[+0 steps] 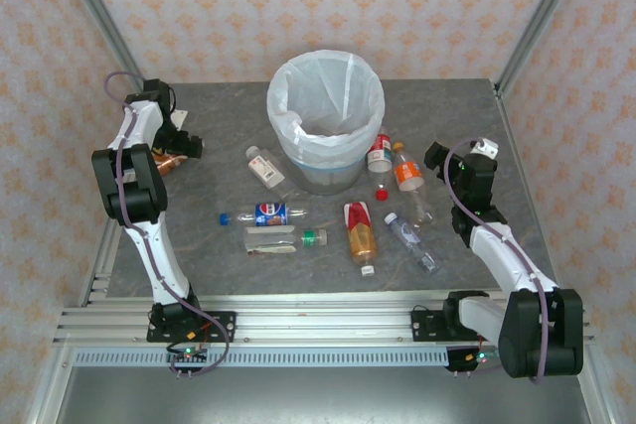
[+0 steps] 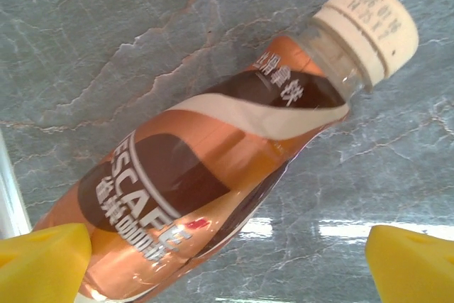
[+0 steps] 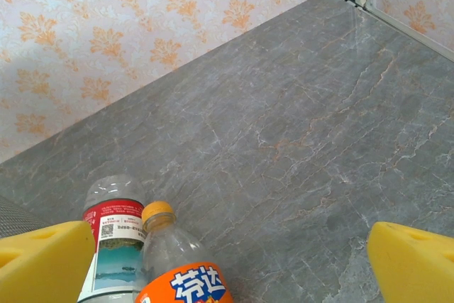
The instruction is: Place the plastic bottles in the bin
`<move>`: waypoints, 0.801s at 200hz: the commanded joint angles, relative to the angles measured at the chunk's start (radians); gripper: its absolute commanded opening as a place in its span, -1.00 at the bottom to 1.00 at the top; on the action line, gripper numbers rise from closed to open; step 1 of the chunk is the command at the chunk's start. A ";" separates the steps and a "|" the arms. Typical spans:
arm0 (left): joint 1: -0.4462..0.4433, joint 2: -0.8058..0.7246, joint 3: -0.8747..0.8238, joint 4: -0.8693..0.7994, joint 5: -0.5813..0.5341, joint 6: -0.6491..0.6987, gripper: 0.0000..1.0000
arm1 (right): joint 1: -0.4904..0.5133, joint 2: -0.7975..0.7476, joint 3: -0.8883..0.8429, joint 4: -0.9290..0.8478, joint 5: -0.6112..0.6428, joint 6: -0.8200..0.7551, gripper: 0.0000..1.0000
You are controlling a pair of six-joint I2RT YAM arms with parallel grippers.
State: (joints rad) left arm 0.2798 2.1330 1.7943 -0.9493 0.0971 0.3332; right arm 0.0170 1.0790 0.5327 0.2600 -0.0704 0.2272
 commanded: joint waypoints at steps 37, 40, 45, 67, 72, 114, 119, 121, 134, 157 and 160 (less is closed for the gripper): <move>0.001 0.124 0.076 -0.043 -0.025 0.035 1.00 | 0.005 -0.007 0.010 -0.039 0.032 -0.023 0.98; 0.001 0.126 0.076 -0.048 -0.019 0.036 1.00 | 0.005 -0.008 0.011 -0.040 0.034 -0.023 0.98; 0.001 0.124 0.072 -0.051 -0.005 0.039 1.00 | 0.005 -0.009 0.013 -0.042 0.035 -0.023 0.98; -0.005 0.094 0.036 -0.030 0.016 0.046 1.00 | 0.005 -0.011 0.012 -0.035 0.038 -0.016 0.98; -0.006 0.087 0.028 -0.023 0.019 0.046 1.00 | 0.005 -0.010 0.011 -0.031 0.038 -0.014 0.98; -0.031 0.083 0.021 -0.002 -0.012 0.040 0.64 | 0.006 0.000 0.012 -0.022 0.029 -0.010 0.98; -0.034 0.086 0.018 0.003 -0.024 0.039 0.56 | 0.006 -0.003 0.010 -0.024 0.029 -0.010 0.98; -0.035 0.085 0.017 0.005 -0.028 0.038 0.54 | 0.006 -0.003 0.009 -0.025 0.030 -0.010 0.98; -0.041 0.081 0.009 0.018 -0.047 0.030 0.39 | 0.005 -0.011 0.007 -0.028 0.028 -0.016 0.98; -0.046 0.057 -0.001 0.044 -0.067 -0.008 0.13 | 0.005 -0.027 0.006 -0.036 -0.026 -0.043 0.98; -0.046 0.054 0.000 0.046 -0.069 -0.015 0.11 | 0.005 -0.028 0.006 -0.037 -0.040 -0.047 0.98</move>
State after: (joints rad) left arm 0.2398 2.2547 1.8107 -0.9367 0.0795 0.3584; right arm 0.0170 1.0782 0.5327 0.2306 -0.0639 0.2153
